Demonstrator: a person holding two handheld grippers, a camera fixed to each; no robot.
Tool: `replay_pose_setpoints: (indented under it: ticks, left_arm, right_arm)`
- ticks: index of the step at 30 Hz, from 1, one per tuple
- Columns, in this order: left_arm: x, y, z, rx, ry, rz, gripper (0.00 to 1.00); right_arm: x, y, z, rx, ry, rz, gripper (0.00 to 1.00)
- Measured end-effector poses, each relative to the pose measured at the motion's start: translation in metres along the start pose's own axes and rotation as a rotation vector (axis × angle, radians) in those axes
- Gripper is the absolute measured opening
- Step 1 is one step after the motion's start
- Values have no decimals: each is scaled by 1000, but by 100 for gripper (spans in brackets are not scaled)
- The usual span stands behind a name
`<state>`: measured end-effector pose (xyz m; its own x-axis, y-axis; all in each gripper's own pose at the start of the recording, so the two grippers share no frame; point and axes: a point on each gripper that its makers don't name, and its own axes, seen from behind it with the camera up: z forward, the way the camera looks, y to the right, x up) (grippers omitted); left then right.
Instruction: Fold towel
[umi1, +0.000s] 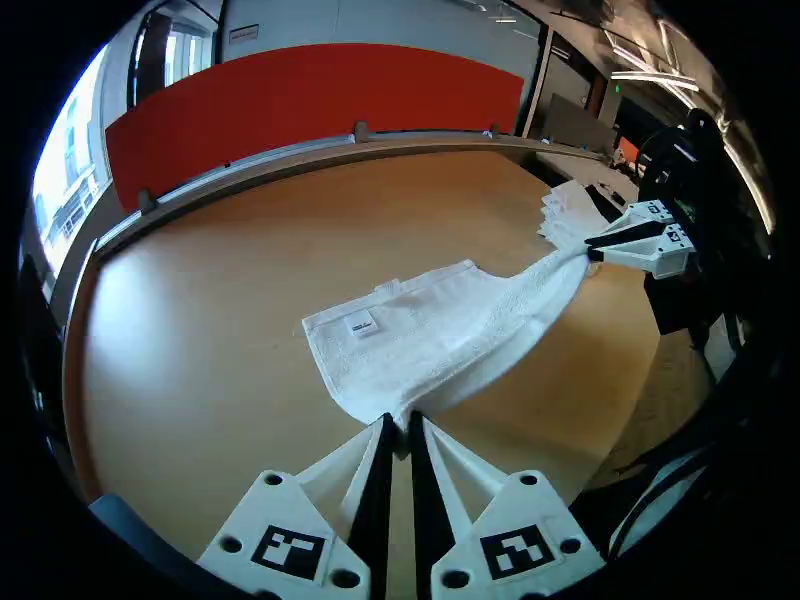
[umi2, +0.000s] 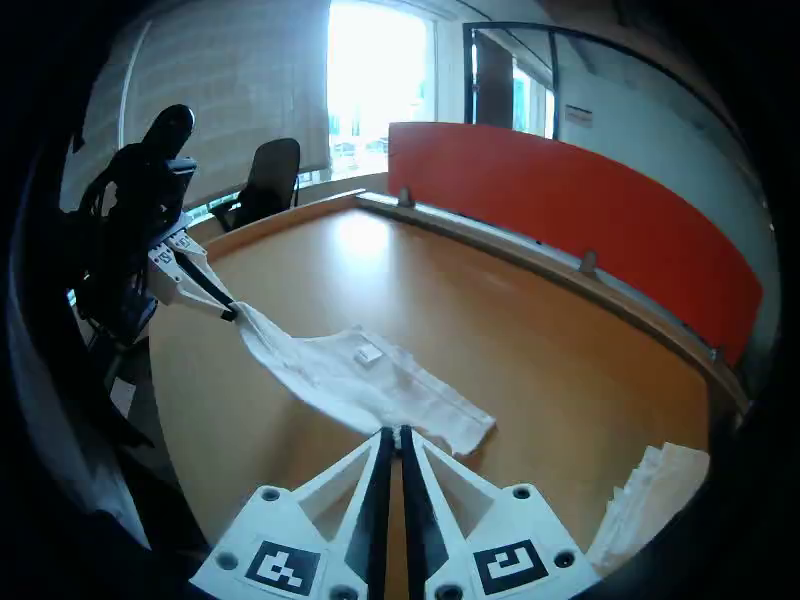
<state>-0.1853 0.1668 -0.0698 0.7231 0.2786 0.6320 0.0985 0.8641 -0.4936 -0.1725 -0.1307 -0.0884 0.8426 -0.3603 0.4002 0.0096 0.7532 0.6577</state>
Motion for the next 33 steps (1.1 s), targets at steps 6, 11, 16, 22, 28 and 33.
replay_pose_setpoints:
  ticks: [6,11,16,22,28,33]
  left_arm:
    - [3,3,-6,-1,6,1,12]
    - [2,6,-5,-6,6,-7,12]
    - [0,7,-4,-7,3,-9,12]
    - [-1,6,-1,-6,2,-3,12]
    - [1,3,1,-4,4,6,12]
    - [3,0,4,-3,4,9,12]
  right_arm:
    - [1,-1,-5,-1,2,-4,6]
    - [1,-2,-7,-1,0,-6,6]
    - [1,-3,-8,-2,-1,-6,6]
    - [-1,-4,-5,-1,-4,-3,6]
    - [-3,-4,-2,0,-14,-4,7]
    - [-3,-1,2,-2,-22,-8,6]
